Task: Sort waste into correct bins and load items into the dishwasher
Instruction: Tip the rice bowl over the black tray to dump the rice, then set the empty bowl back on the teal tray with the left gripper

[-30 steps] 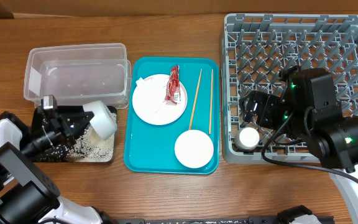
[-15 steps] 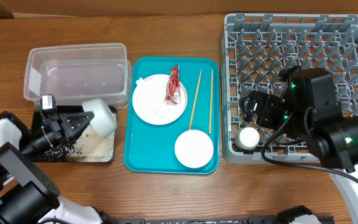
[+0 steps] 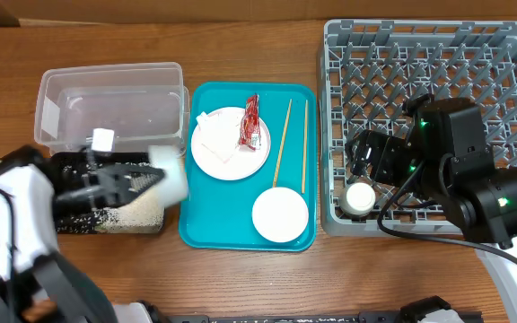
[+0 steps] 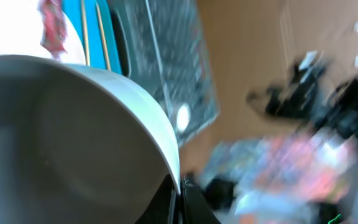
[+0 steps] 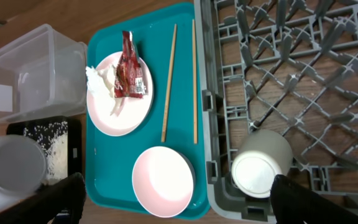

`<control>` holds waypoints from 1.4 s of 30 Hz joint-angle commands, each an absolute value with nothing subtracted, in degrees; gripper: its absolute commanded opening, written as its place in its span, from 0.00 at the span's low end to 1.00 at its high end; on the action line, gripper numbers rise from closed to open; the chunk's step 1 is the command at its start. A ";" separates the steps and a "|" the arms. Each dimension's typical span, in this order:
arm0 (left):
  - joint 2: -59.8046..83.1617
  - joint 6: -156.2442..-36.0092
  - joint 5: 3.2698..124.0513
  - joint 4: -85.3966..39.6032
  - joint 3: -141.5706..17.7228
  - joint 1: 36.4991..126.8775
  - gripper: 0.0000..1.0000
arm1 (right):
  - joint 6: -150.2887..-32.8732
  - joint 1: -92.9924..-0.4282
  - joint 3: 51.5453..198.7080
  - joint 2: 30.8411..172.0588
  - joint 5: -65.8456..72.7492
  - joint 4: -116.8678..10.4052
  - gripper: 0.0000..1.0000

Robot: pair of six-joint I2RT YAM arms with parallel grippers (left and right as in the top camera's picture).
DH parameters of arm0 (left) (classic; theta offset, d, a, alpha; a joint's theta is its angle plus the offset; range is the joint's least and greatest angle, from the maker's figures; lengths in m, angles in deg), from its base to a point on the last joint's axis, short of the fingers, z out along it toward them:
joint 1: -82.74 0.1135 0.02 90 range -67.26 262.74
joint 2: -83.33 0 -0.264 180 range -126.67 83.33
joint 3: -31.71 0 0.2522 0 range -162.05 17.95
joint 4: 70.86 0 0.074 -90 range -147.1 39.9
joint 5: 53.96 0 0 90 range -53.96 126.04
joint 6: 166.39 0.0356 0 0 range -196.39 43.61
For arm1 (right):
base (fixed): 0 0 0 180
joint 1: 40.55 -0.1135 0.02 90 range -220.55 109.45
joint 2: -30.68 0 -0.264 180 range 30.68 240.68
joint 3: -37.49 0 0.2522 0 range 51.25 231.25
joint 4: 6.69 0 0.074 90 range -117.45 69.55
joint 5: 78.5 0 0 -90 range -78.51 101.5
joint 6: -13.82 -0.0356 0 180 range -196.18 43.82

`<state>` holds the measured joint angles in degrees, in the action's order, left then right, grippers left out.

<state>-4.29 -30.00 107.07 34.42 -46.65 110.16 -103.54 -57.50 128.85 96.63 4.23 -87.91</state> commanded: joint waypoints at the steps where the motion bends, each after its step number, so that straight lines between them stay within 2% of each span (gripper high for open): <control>1: 2.68 -51.42 91.62 26.49 -47.43 102.14 0.04 | -103.14 -57.37 129.22 96.48 3.97 -87.51 0.96; 4: 6.90 -71.48 73.08 16.02 -46.91 92.32 0.04 | -103.14 -57.37 129.22 96.48 3.97 -87.51 0.96; 7: 8.39 -84.40 57.58 9.33 -46.08 80.50 0.04 | -103.17 -57.37 129.22 96.48 3.97 -87.54 0.96; 12: 5.46 -98.85 43.33 1.59 -42.34 61.94 0.04 | -103.17 -57.37 129.22 96.48 3.94 -87.60 0.96; 17: -0.42 -109.62 32.47 0.61 -41.33 51.25 0.04 | -103.14 -57.37 129.22 96.48 3.94 -87.60 0.96; 19: -2.01 -110.93 32.43 0.24 -41.36 49.81 0.05 | -103.12 -57.37 129.22 96.48 3.97 -87.60 0.96; 21: -2.82 -112.09 32.62 0.26 -41.36 49.55 0.17 | -103.10 -57.37 129.22 96.48 3.97 -87.62 0.96; 23: -2.78 -112.14 32.89 0.46 -42.10 50.03 0.36 | -102.84 -57.37 129.22 96.48 3.97 -87.60 0.96; 28: -2.76 -106.00 32.47 0.54 -51.19 52.74 0.57 | -102.73 -57.37 129.22 96.48 3.97 -87.62 0.96; 31: -2.82 -99.13 32.45 -7.04 -54.91 53.92 0.65 | -102.73 -57.37 129.22 96.48 3.97 -87.60 0.96; 35: -5.42 -94.06 30.33 -18.93 -54.93 55.08 0.64 | -102.73 -57.37 129.22 96.48 3.94 -87.62 0.96; 42: -20.48 -92.64 30.37 -28.74 -54.97 56.69 0.63 | -102.75 -57.37 129.22 96.48 3.94 -87.65 0.96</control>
